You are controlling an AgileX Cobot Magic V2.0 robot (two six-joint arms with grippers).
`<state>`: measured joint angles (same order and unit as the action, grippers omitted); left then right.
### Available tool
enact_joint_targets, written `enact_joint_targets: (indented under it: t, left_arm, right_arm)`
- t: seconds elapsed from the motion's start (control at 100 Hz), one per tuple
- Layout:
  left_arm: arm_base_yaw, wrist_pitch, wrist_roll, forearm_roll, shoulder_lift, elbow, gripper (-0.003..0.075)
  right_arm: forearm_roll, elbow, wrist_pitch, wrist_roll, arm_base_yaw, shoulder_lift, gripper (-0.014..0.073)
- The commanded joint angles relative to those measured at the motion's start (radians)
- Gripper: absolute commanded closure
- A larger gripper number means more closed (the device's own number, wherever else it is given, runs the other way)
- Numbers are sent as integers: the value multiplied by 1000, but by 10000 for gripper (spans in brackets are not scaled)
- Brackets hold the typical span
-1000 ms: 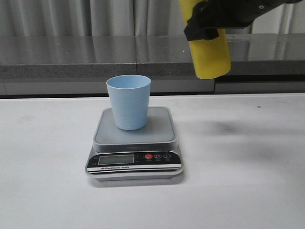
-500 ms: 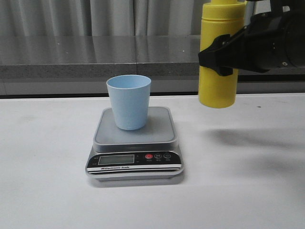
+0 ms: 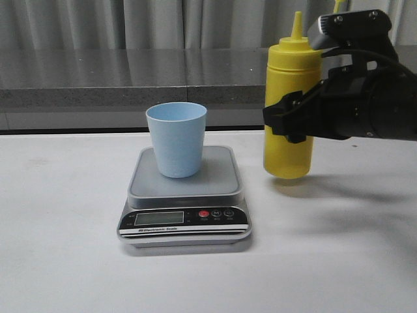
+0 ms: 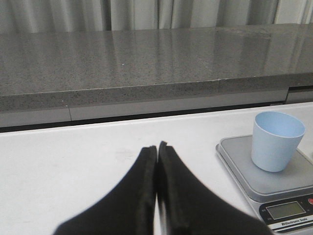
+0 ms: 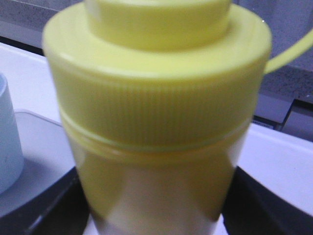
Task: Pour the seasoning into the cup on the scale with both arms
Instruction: 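Lower the bottle back onto the table beside the scale, then open the right gripper and withdraw it from the bottle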
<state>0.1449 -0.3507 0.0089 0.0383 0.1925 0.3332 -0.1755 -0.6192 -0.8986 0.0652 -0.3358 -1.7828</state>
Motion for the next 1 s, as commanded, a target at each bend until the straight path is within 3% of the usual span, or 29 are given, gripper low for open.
enact_joint_targets:
  t: [0.0,0.54,0.66,0.85,0.99]
  left_arm:
    - [-1,77,-3,8,8,27,740]
    - [-1,77,-3,8,8,27,740]
    - [-1,77,-3,8,8,27,740]
    - [-1,77,-3,8,8,27,740]
    - [-1,77,-3,8,8,27,740]
  right_arm:
    - [8,-17,-106,-12,8,15,415]
    - [5,-9,-121,-11,8,-45,402]
    - [0,0,-123,-9,8,-45,293]
    - [-1,19,-131,-7,8,-45,-57]
    - [-1,19,-140,-7,8,-45,-55]
